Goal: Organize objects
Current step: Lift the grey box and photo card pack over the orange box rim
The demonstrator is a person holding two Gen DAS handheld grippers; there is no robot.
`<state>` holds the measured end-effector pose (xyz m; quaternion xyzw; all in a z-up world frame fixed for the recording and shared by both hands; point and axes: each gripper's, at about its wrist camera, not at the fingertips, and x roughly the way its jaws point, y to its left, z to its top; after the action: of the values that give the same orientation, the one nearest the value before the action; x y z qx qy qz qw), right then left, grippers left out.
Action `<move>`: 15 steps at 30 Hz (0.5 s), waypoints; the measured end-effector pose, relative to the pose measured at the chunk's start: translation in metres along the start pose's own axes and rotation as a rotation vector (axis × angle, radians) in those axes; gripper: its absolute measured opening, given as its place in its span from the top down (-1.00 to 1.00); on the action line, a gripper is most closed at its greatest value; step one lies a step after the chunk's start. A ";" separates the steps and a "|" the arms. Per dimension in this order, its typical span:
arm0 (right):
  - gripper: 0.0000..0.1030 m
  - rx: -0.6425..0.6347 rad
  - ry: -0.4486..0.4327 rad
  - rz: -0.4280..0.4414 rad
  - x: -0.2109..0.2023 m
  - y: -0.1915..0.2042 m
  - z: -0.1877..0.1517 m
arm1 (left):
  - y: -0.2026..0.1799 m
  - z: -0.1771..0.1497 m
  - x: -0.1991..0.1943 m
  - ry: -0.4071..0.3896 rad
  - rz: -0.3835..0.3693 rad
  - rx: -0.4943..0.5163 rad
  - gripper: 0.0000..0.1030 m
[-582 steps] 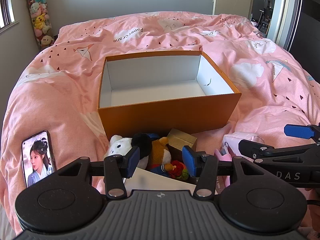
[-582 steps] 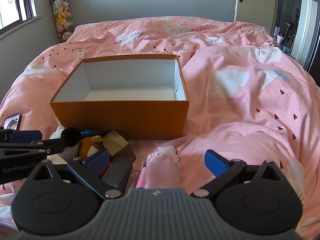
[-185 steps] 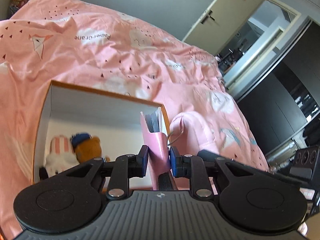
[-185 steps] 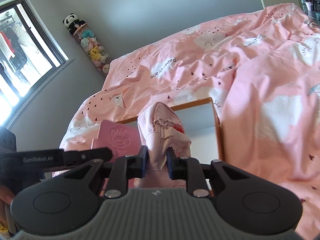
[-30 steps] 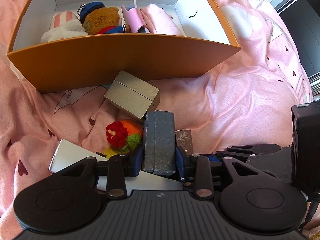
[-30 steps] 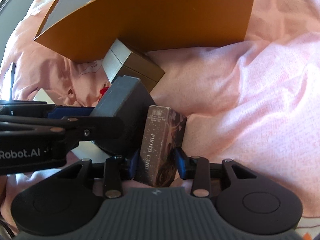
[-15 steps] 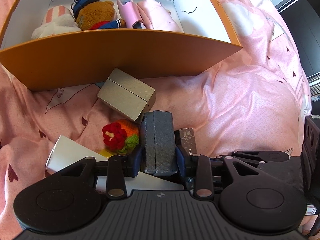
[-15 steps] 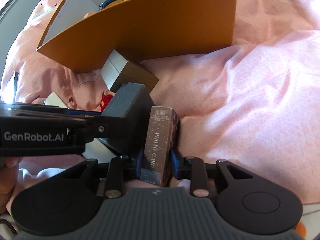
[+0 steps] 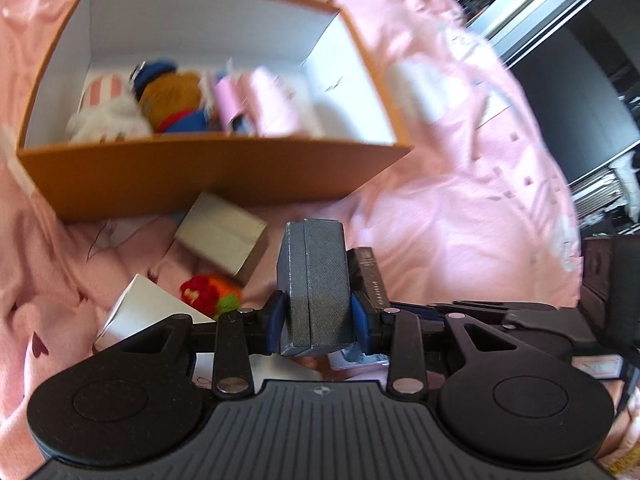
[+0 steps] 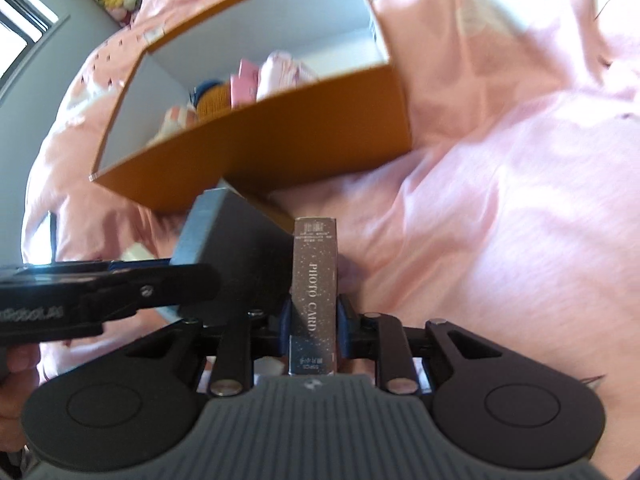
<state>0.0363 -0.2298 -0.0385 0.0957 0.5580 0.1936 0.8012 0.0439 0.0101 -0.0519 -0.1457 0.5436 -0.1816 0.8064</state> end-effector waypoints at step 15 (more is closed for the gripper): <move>0.53 -0.036 -0.205 0.076 -0.045 0.002 0.055 | -0.012 0.044 -0.052 -0.199 -0.125 0.015 0.23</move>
<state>0.0731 -0.2428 0.0204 0.1217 0.4656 0.2227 0.8478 0.0659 0.0245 0.0120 -0.1906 0.4492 -0.2202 0.8446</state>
